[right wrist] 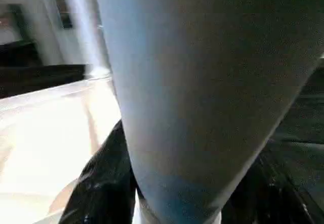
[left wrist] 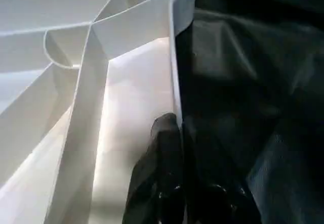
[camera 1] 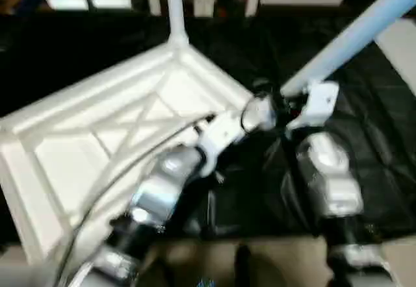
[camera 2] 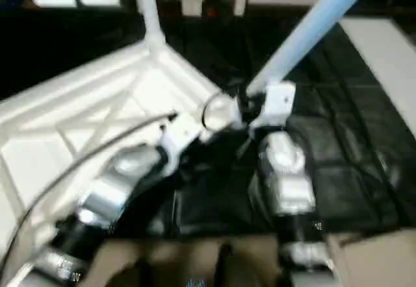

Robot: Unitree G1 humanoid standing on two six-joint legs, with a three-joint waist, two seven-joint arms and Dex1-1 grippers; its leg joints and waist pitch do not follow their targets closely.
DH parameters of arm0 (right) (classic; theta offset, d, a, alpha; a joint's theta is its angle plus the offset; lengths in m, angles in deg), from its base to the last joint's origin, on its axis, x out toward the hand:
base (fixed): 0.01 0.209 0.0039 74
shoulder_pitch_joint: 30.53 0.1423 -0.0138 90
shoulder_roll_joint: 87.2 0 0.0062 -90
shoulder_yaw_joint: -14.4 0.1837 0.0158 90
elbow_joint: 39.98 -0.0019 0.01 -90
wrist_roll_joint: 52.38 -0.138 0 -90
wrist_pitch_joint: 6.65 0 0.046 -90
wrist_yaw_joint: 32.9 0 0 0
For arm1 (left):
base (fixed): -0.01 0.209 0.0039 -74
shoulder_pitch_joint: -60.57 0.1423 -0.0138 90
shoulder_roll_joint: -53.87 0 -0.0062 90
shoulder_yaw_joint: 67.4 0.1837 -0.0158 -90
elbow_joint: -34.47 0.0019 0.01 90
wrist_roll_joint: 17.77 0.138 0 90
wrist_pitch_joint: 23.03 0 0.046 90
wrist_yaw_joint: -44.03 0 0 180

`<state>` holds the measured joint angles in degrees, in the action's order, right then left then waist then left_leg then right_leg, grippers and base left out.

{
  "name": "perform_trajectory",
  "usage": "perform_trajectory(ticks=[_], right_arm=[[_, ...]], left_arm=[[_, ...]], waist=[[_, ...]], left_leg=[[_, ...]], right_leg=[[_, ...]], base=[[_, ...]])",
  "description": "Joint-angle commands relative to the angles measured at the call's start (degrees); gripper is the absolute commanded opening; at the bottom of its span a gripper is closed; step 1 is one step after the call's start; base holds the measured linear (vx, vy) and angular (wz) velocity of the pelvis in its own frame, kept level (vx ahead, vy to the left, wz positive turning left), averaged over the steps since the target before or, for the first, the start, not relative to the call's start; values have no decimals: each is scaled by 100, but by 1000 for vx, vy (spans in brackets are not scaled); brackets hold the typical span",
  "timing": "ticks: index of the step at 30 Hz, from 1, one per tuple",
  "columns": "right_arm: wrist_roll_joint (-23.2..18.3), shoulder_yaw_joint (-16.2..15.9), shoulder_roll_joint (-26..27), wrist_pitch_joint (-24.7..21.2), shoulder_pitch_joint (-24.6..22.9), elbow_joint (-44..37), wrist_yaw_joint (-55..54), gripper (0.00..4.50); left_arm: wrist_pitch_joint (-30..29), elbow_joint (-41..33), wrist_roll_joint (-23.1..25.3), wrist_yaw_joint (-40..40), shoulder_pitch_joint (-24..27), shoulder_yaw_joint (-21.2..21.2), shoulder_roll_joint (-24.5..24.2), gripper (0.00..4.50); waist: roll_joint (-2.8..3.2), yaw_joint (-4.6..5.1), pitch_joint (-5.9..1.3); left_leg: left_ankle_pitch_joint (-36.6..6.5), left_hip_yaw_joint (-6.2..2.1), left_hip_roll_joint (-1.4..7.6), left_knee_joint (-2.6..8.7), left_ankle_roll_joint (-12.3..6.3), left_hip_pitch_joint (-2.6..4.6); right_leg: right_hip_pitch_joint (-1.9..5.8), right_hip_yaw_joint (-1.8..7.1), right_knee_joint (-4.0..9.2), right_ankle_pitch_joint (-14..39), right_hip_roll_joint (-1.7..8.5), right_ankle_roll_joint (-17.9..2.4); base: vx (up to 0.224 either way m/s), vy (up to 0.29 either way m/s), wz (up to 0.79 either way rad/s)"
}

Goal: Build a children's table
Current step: Insert table leg to table base

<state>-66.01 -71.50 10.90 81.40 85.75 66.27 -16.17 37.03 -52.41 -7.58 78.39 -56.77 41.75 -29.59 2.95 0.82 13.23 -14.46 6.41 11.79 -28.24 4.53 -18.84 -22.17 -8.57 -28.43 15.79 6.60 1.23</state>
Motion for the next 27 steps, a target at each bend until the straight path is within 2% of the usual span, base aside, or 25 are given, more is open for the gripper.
perform_trajectory(ticks=[1,2,3,4,5,6,7,8,9,10,11,12,13,15,16,18,19,20,21,22,24,25,27], right_arm=[[-517,-545,-285,-1082,-684,-148,1293,184],[-711,-549,-496,-1264,-754,-424,1586,184],[-944,-518,-728,-1411,-831,-708,1905,184],[-1138,-490,-919,-1534,-896,-924,2167,184],[-1266,-470,-1159,-1607,-971,-1103,2473,184],[-1346,-445,-1371,-1622,-1035,-1225,2739,184],[-1536,-345,-1633,-1734,-1110,-1337,3092,184],[-1586,-315,-1698,-1764,-1128,-1361,3185,184],[-1711,-195,-1868,-1861,-1168,-1388,3429,184],[-1791,-106,-2008,-1888,-1195,-1376,3647,184],[-1890,-52,-2163,-1972,-1234,-1386,3846,184],[-1890,-52,-2163,-1972,-1234,-1386,3846,184],[-1910,-49,-2469,-1997,-1300,-1370,4201,184],[-1909,-60,-2580,-1994,-1313,-1355,4322,184],[-1897,-71,-2631,-1970,-1311,-1335,4368,184],[-1881,-160,-2751,-1941,-1293,-1304,4512,184],[-1837,-223,-2819,-1928,-1284,-1288,4635,184],[-1733,-307,-2866,-1863,-1276,-1253,4752,184],[-1673,-343,-2882,-1820,-1270,-1230,4809,184],[-1572,-387,-2894,-1714,-1258,-1194,4838,184],[-1506,-425,-2912,-1635,-1243,-1161,4856,184],[-1402,-486,-2936,-1509,-1228,-1124,4890,184],[-1292,-538,-2932,-1333,-1205,-1089,4945,184]], left_arm=[[835,91,-22,648,132,184,-453,0],[1112,60,-41,888,199,257,-646,0],[1437,7,-131,1225,299,315,-848,0],[1562,-51,-179,1445,374,353,-999,0],[1616,-93,-202,1581,435,389,-1161,0],[1680,-111,-224,1688,482,408,-1292,0],[1710,-144,-299,1816,547,396,-1420,0],[1731,-148,-329,1848,561,396,-1456,0],[1858,-161,-427,1952,615,367,-1533,0],[1959,-175,-488,1995,656,338,-1569,0],[2069,-171,-543,2043,687,315,-1612,0],[2069,-171,-543,2043,687,315,-1612,0],[2270,-159,-603,2142,730,286,-1675,0],[2349,-147,-625,2191,745,266,-1691,0],[2385,-145,-637,2214,754,257,-1695,0],[2451,-154,-697,2287,772,249,-1729,0],[2480,-167,-727,2336,785,244,-1758,0],[2503,-173,-742,2361,794,236,-1779,0],[2522,-169,-752,2370,794,231,-1789,0],[2548,-158,-763,2379,791,225,-1801,0],[2580,-139,-777,2392,788,219,-1810,0],[2613,-123,-788,2408,785,213,-1820,0],[2654,-115,-805,2444,787,198,-1827,0]], waist=[[-29,-155,-141],[-257,-97,-123],[-309,-193,-187],[-332,-206,-204],[-273,-227,-248],[-301,-252,-286],[-275,-271,-292],[-195,-261,-245],[-205,-245,-221],[-219,-215,-243],[-218,-223,-281],[-251,-215,-329],[-275,-207,-324],[-249,-192,-348],[-255,-171,-376],[-242,-161,-395],[-252,-146,-419],[-258,-129,-458],[-288,-105,-457],[-282,-89,-460],[-278,-66,-446],[-302,-67,-449],[-303,-78,-433]], left_leg=[[-4128,-79,353,669,-292,-58],[-3530,22,75,431,-205,155],[-1745,177,-184,182,-278,116],[-644,176,-150,159,-391,-15],[-217,174,-114,177,-389,-50],[377,180,-75,195,-381,-144],[670,225,-33,168,-471,-112],[-44,281,31,217,-441,-92],[-550,303,46,231,-341,-91],[-1075,300,55,231,-166,-99],[-1067,297,72,230,-141,-90],[-730,311,82,212,-201,-134],[-449,350,79,191,-288,-153],[-147,395,76,136,-407,-145],[72,411,70,105,-498,-174],[133,408,53,95,-592,-224],[204,417,41,58,-654,-223],[406,436,28,17,-779,-189],[494,436,16,4,-859,-216],[635,439,8,-15,-990,-226],[541,445,21,-21,-1070,-225],[370,457,24,-15,-1049,-211],[71,459,44,10,-945,-204]], right_leg=[[185,626,-349,431,204,-242],[-60,669,68,1478,177,-144],[-91,771,400,3407,237,-33],[-70,854,422,4105,309,-101],[-28,849,368,3872,301,-228],[76,811,218,2946,193,-384],[52,789,129,1982,152,-632],[-32,795,179,2271,159,-825],[-72,795,226,2727,142,-820],[-101,788,230,3197,135,-789],[-90,786,214,3070,134,-801],[-47,787,131,2285,80,-911],[-47,792,70,1657,31,-1029],[-38,813,-14,976,-1,-1224],[2,811,-80,558,-7,-1331],[29,801,-124,229,-27,-1417],[40,815,-159,-25,-36,-1454],[41,832,-199,-446,-50,-1522],[56,839,-215,-635,-55,-1547],[66,852,-238,-861,-48,-1590],[59,861,-229,-735,-25,-1614],[65,867,-206,-482,-14,-1603],[48,865,-163,54,11,-1548]], base=[[91,-59,16],[91,-59,16],[58,-160,38],[37,-153,10],[37,-153,10],[45,-96,-5],[38,-62,-1],[38,-62,-1],[0,0,0],[0,0,0],[0,0,0],[75,36,5],[77,50,6],[83,54,5],[101,69,-2],[98,71,-5],[80,71,-4],[80,71,-4],[65,56,1],[0,0,0],[0,0,0],[0,0,0],[0,0,0]])
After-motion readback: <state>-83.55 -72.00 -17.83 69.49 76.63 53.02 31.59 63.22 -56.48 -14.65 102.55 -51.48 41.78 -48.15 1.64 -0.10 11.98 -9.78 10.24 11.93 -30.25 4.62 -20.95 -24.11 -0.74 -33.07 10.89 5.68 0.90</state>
